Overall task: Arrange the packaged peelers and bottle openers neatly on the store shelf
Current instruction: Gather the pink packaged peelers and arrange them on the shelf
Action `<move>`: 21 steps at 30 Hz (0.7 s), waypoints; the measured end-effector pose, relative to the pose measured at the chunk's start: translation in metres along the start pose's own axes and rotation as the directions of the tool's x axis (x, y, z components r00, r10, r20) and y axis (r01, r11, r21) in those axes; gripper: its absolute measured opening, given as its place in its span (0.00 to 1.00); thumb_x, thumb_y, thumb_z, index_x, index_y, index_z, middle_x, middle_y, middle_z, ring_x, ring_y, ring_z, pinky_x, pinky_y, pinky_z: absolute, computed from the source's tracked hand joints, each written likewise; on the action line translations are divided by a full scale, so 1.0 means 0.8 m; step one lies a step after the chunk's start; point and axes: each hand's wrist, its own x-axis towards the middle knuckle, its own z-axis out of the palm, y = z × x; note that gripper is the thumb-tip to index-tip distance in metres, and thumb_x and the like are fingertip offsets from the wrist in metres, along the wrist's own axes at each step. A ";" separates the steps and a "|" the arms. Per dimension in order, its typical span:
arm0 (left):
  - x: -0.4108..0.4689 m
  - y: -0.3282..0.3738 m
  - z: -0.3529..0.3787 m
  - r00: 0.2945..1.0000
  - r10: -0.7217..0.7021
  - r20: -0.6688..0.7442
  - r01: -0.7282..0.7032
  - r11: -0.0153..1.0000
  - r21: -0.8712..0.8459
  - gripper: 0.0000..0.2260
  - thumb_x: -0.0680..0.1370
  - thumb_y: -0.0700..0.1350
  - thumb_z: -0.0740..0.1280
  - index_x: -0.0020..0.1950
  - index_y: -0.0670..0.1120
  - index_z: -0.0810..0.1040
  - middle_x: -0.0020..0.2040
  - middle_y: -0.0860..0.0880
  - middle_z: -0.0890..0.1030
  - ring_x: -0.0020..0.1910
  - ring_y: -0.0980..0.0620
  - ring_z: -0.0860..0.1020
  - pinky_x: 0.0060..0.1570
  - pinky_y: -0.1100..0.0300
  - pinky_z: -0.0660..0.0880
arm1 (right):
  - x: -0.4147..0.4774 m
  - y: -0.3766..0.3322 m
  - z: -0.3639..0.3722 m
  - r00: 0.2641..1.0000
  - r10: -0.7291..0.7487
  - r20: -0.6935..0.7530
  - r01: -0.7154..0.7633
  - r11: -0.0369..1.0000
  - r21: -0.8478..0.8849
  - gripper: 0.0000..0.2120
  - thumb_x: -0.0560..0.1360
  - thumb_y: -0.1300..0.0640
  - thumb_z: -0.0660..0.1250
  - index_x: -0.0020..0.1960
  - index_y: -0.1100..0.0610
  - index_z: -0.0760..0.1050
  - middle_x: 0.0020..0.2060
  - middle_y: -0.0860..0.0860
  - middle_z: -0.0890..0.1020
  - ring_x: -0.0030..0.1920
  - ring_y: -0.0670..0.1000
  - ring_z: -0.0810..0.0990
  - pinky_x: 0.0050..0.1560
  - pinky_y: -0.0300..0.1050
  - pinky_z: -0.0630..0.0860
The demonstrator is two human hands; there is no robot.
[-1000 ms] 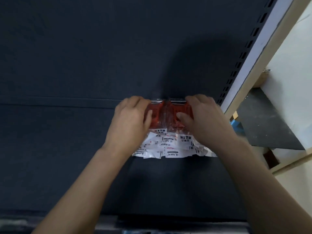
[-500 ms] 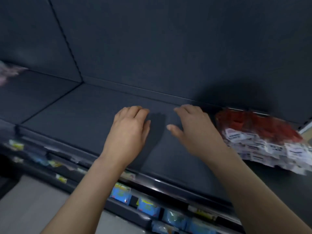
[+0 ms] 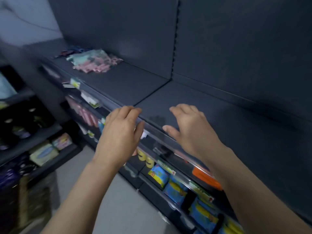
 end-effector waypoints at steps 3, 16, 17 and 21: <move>-0.001 -0.050 -0.012 0.997 -0.070 -0.034 0.072 0.996 0.050 0.17 0.75 0.49 0.59 0.57 0.40 0.77 0.53 0.42 0.79 0.49 0.39 0.77 0.53 0.47 0.74 | 0.042 -0.037 0.015 0.997 -0.071 0.040 0.071 0.997 0.006 0.22 0.79 0.45 0.58 0.68 0.57 0.65 0.65 0.52 0.69 0.67 0.53 0.64 0.65 0.46 0.59; 0.087 -0.232 -0.013 0.971 -0.229 -0.068 0.238 0.954 0.184 0.15 0.75 0.46 0.62 0.57 0.41 0.77 0.54 0.43 0.79 0.51 0.39 0.77 0.53 0.45 0.74 | 0.269 -0.132 0.073 0.965 -0.249 0.080 0.243 0.967 0.077 0.23 0.79 0.45 0.57 0.69 0.56 0.65 0.66 0.51 0.70 0.67 0.53 0.65 0.65 0.46 0.62; 0.098 -0.244 -0.012 0.971 -0.228 -0.076 0.238 0.952 0.192 0.14 0.75 0.46 0.63 0.57 0.40 0.77 0.54 0.43 0.79 0.51 0.39 0.77 0.53 0.45 0.74 | 0.286 -0.137 0.074 0.964 -0.255 0.076 0.249 0.965 0.077 0.23 0.79 0.45 0.57 0.69 0.56 0.65 0.66 0.51 0.70 0.67 0.53 0.65 0.65 0.46 0.62; 0.137 -0.294 -0.005 0.967 -0.232 -0.100 0.248 0.950 0.189 0.14 0.74 0.44 0.64 0.57 0.40 0.77 0.54 0.42 0.79 0.52 0.39 0.77 0.55 0.45 0.74 | 0.347 -0.155 0.082 0.963 -0.257 0.080 0.252 0.965 0.075 0.23 0.79 0.45 0.58 0.70 0.56 0.64 0.66 0.51 0.69 0.67 0.53 0.65 0.66 0.46 0.61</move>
